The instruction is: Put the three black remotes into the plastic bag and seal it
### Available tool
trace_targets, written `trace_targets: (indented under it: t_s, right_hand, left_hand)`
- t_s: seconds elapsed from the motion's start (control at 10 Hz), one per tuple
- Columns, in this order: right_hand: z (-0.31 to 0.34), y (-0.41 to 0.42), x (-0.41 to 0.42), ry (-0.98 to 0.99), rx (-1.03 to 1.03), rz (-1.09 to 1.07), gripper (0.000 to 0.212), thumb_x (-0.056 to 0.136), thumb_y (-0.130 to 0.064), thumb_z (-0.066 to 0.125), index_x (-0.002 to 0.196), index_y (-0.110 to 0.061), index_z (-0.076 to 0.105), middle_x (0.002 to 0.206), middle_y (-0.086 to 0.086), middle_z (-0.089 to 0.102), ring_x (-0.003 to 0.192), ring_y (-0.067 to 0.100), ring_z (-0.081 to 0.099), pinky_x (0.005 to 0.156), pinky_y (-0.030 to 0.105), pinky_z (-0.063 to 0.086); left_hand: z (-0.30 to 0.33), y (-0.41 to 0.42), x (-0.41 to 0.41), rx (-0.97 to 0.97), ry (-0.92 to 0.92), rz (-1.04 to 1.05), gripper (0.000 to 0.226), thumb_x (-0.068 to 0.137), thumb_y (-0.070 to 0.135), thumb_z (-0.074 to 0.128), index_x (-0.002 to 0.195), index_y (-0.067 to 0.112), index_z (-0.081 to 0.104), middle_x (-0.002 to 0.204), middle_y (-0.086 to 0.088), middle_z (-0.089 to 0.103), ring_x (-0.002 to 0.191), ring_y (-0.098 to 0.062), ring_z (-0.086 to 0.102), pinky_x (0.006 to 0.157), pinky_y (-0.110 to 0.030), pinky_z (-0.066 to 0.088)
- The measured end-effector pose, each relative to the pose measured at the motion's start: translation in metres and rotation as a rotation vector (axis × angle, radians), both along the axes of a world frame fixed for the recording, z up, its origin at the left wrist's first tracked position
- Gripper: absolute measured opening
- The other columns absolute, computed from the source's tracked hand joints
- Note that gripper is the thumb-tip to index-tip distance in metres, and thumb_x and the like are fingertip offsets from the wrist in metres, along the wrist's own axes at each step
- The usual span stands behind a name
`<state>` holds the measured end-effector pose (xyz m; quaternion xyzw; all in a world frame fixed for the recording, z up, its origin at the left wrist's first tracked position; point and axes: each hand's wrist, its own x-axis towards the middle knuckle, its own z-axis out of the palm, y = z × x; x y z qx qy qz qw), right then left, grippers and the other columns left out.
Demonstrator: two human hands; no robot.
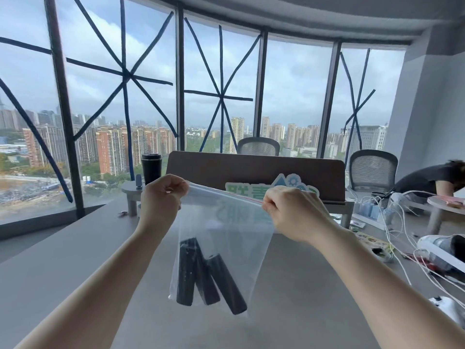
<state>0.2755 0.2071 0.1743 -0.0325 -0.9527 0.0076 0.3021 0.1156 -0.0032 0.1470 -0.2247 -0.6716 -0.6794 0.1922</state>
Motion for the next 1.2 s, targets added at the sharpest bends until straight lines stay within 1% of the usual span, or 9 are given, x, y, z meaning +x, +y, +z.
trace_targets:
  t_s: [0.1,0.2,0.4,0.5,0.7,0.8,1.0,1.1,1.2]
  right_hand:
    - [0.003,-0.004,-0.001,0.015,0.028,-0.015,0.028,0.096,-0.036,0.048,0.075,-0.018,0.056,0.086,-0.006,0.063,0.081,0.023,0.059,0.071,0.034,0.041]
    - [0.004,-0.009,-0.011,0.038,0.005,-0.005,0.034,0.095,-0.043,0.049,0.07,-0.02,0.051,0.078,-0.006,0.058,0.074,0.022,0.055,0.066,0.033,0.037]
    - [-0.016,-0.007,-0.081,0.062,-0.08,-0.023,0.047,0.092,-0.05,0.052,0.066,-0.012,0.052,0.066,0.002,0.061,0.067,0.028,0.06,0.063,0.035,0.048]
    - [-0.026,-0.004,-0.144,0.053,-0.15,-0.021,0.048,0.091,-0.049,0.056,0.063,-0.01,0.05,0.065,0.007,0.061,0.066,0.032,0.06,0.061,0.036,0.048]
    - [-0.011,-0.018,-0.248,0.229,-0.188,0.129,0.041,0.091,-0.041,0.06,0.066,-0.01,0.053,0.063,0.001,0.057,0.059,0.026,0.055,0.055,0.035,0.047]
    - [-0.018,-0.028,-0.274,0.3,-0.184,0.23,0.037,0.088,-0.035,0.066,0.068,-0.006,0.058,0.064,0.003,0.06,0.057,0.024,0.055,0.053,0.033,0.045]
    - [-0.111,-0.048,-0.283,0.039,-0.313,0.236,0.028,0.084,-0.031,0.072,0.067,-0.01,0.063,0.066,-0.002,0.059,0.064,0.023,0.056,0.061,0.036,0.046]
    - [-0.144,-0.057,-0.264,-0.176,-0.422,0.228,0.027,0.085,-0.033,0.07,0.07,-0.011,0.068,0.064,-0.007,0.057,0.066,0.018,0.054,0.063,0.033,0.044]
    - [-0.161,-0.055,-0.236,-0.259,-0.496,0.247,0.031,0.086,-0.044,0.064,0.077,-0.015,0.072,0.077,-0.006,0.067,0.072,0.016,0.06,0.069,0.034,0.048]
  left_hand:
    - [0.0,-0.006,-0.007,0.034,-0.034,-0.028,0.019,0.08,0.005,0.065,0.064,0.016,0.066,0.039,0.006,0.049,0.04,-0.017,0.039,0.046,-0.023,0.033]
    - [-0.002,-0.012,-0.017,0.055,-0.042,-0.019,0.024,0.079,0.001,0.063,0.062,0.017,0.065,0.052,-0.007,0.052,0.038,-0.017,0.039,0.044,-0.021,0.033]
    - [-0.024,-0.019,-0.066,0.028,-0.136,0.027,0.023,0.081,-0.003,0.059,0.067,0.015,0.065,0.066,-0.002,0.061,0.033,-0.008,0.047,0.048,-0.026,0.04]
    - [-0.029,-0.02,-0.108,-0.027,-0.179,0.062,0.025,0.084,0.0,0.057,0.068,0.019,0.063,0.072,-0.002,0.063,0.036,-0.009,0.057,0.039,-0.021,0.045]
    - [-0.004,-0.034,-0.189,0.129,-0.227,0.061,0.03,0.088,-0.007,0.047,0.074,0.016,0.061,0.077,-0.004,0.065,0.051,-0.015,0.067,0.048,-0.027,0.056]
    - [-0.011,-0.05,-0.215,0.178,-0.23,0.044,0.021,0.088,0.002,0.056,0.073,0.016,0.06,0.077,-0.004,0.064,0.067,-0.021,0.067,0.06,-0.032,0.059]
    - [-0.111,-0.081,-0.229,0.095,-0.356,0.079,0.015,0.085,-0.001,0.058,0.074,0.008,0.063,0.075,-0.013,0.062,0.067,-0.025,0.066,0.069,-0.031,0.058]
    - [-0.15,-0.09,-0.212,-0.006,-0.409,0.046,0.014,0.086,0.001,0.059,0.074,0.007,0.063,0.073,-0.015,0.06,0.067,-0.025,0.063,0.064,-0.026,0.054]
    - [-0.183,-0.105,-0.193,-0.108,-0.427,0.084,0.016,0.086,0.004,0.06,0.075,0.014,0.067,0.071,-0.014,0.062,0.069,-0.028,0.06,0.065,-0.032,0.051]
